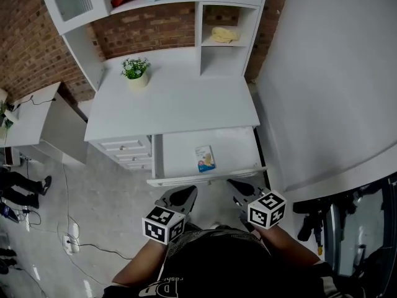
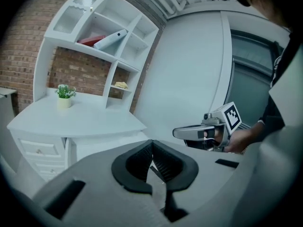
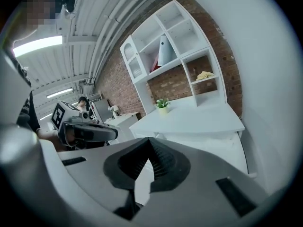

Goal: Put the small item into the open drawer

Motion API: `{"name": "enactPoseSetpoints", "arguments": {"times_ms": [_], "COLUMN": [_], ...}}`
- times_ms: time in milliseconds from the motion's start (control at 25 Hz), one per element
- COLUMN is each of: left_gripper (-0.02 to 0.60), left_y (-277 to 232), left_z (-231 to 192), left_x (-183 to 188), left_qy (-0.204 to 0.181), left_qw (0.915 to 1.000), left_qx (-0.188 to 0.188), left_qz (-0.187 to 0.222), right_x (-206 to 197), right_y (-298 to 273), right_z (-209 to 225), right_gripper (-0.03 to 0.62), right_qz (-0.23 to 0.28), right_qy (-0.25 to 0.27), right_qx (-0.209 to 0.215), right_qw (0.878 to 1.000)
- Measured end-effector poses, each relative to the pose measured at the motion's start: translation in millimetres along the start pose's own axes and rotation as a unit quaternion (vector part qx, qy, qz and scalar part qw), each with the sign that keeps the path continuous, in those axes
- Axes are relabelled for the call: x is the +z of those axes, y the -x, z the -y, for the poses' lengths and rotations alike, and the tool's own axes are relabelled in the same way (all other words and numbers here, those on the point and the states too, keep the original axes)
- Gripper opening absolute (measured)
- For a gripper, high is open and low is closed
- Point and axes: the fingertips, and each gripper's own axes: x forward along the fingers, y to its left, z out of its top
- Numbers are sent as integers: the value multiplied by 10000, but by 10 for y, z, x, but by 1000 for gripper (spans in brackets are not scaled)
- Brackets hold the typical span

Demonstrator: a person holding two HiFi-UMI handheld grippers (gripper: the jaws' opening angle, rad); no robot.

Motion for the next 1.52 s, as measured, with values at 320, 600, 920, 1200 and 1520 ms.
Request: {"name": "enactPoseSetpoints", "arguments": {"times_ms": [320, 600, 920, 1200, 1520], "left_gripper": [15, 15, 15, 15, 15], "left_y": [156, 194, 142, 154, 98], "left_z": [452, 628, 709, 775, 802], "left_x": [-259, -375, -236, -287, -275], "left_qy": [99, 78, -20, -18, 92], "left_qw": [9991, 9988, 9990, 9990, 9992], "left_qx": [403, 469, 443, 436, 388], "left_qz": [27, -114, -30, -22, -2], "right_x": [-307, -423, -362, -419, -469], "right_y": [477, 637, 687, 707, 770], "right_z": [-13, -8, -55, -79, -48], "right_gripper": [3, 3, 3, 3, 3], "right_qz": [-75, -51, 52, 32, -7], "right_qy": [73, -9, 38, 32, 4], "right_qx": [197, 219, 258, 278, 243], "right_qw": [9998, 9997, 9996, 9996, 9997]}}
